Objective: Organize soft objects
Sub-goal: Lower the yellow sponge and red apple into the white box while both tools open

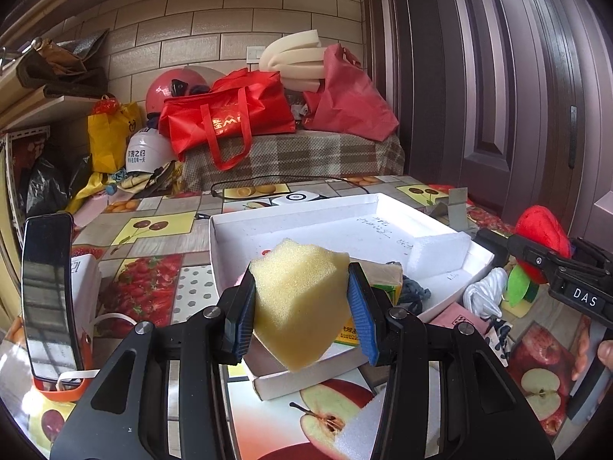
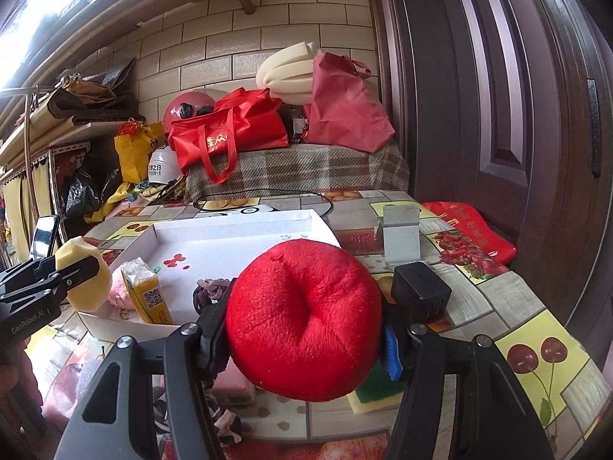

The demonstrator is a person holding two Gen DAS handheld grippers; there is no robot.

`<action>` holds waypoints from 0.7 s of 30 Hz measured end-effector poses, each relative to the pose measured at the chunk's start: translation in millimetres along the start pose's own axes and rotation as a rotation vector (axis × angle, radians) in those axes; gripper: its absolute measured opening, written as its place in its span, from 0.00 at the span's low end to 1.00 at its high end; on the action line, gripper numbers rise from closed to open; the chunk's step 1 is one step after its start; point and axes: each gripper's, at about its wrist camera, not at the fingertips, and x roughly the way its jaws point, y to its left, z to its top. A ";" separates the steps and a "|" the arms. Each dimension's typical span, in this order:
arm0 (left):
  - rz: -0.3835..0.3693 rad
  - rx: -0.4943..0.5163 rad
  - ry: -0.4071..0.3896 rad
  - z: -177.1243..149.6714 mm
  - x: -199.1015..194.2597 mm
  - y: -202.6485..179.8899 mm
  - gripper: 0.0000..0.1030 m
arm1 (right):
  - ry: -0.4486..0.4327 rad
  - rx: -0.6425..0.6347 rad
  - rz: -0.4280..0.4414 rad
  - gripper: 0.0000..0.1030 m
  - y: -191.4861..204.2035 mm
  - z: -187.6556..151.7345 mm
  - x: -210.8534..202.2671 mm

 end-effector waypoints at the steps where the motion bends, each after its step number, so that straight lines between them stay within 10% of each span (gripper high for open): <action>1: 0.003 -0.001 0.002 0.6 2.2 0.6 0.42 | 0.001 -0.001 -0.001 0.60 0.8 1.1 2.6; 21: 0.060 -0.012 0.035 17.5 53.0 12.4 0.43 | 0.062 0.002 0.007 0.60 21.0 18.8 60.2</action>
